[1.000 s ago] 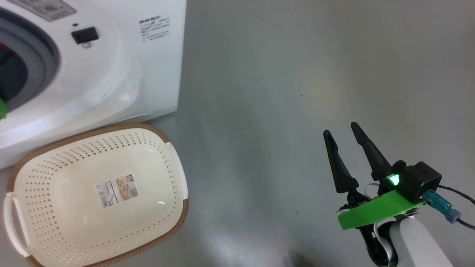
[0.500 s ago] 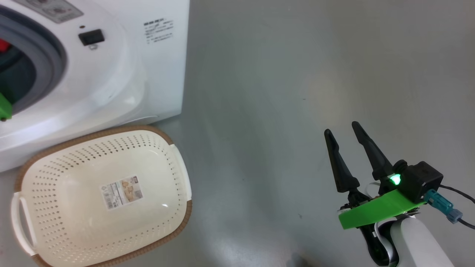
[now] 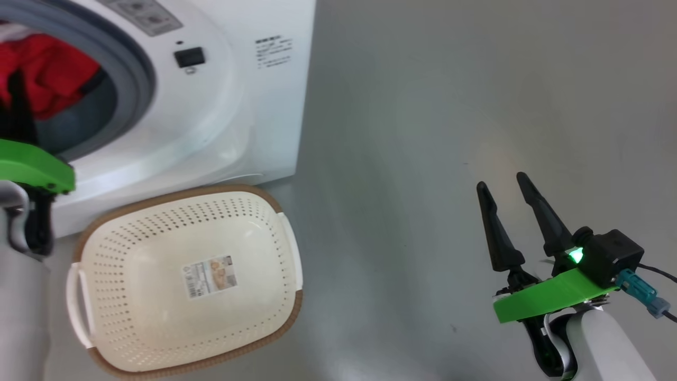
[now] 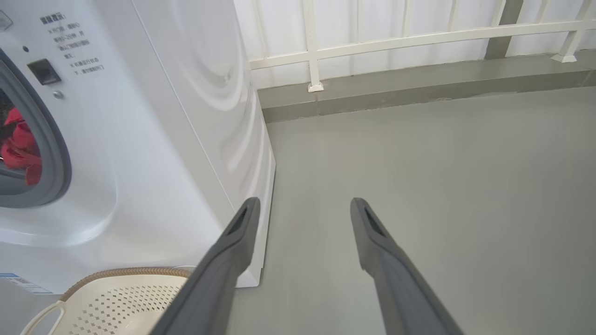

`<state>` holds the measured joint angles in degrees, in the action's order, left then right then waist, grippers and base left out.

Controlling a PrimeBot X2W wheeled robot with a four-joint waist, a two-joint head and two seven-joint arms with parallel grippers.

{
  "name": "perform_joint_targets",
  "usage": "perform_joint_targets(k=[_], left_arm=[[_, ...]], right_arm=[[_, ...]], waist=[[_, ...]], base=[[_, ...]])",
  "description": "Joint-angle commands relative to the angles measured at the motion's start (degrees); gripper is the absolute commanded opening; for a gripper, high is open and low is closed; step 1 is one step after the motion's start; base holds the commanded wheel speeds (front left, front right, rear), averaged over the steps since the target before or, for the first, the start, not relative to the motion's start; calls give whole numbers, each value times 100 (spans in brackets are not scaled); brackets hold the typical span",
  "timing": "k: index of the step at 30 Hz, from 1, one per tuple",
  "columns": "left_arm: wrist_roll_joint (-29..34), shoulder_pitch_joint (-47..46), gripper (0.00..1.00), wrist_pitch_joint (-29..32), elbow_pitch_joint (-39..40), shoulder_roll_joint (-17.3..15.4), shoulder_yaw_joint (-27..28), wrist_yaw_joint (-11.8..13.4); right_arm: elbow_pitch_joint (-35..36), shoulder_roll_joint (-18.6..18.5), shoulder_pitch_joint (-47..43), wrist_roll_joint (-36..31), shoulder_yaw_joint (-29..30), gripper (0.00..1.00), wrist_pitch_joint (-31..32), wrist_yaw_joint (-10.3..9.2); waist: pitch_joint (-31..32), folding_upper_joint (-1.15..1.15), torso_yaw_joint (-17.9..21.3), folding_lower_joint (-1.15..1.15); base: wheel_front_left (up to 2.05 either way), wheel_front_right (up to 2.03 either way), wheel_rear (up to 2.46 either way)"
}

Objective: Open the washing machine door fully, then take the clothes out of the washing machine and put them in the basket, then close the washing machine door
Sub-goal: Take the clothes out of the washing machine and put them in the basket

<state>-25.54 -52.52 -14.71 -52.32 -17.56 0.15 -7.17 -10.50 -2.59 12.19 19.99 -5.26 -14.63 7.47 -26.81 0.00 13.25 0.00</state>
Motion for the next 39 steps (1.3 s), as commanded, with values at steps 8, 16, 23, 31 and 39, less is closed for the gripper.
perform_joint_targets(k=[8,16,23,31,39], left_arm=[[-288,896,0,-29,1491,137,337,-31],[-426,1809,0,-29,2791,451,510,-31],[-440,2425,0,-29,3693,662,727,-31],[-370,3071,0,-29,4781,901,1009,-32],[-232,3527,0,-29,5478,1088,1140,-32]], right_arm=[[56,-29,-135,-83,60,100,-37,2],[28,-29,-215,-87,158,100,-37,2],[23,-29,-246,-99,191,100,-37,2],[32,-29,-293,-119,254,100,-37,2],[24,-29,-338,-118,291,100,-37,2]], waist=[[337,0,-414,0],[510,0,-626,0],[596,0,-699,0],[666,0,-745,0],[716,0,-788,0]], base=[[0,0,0],[0,0,0],[0,0,0],[0,0,0],[0,0,0]])
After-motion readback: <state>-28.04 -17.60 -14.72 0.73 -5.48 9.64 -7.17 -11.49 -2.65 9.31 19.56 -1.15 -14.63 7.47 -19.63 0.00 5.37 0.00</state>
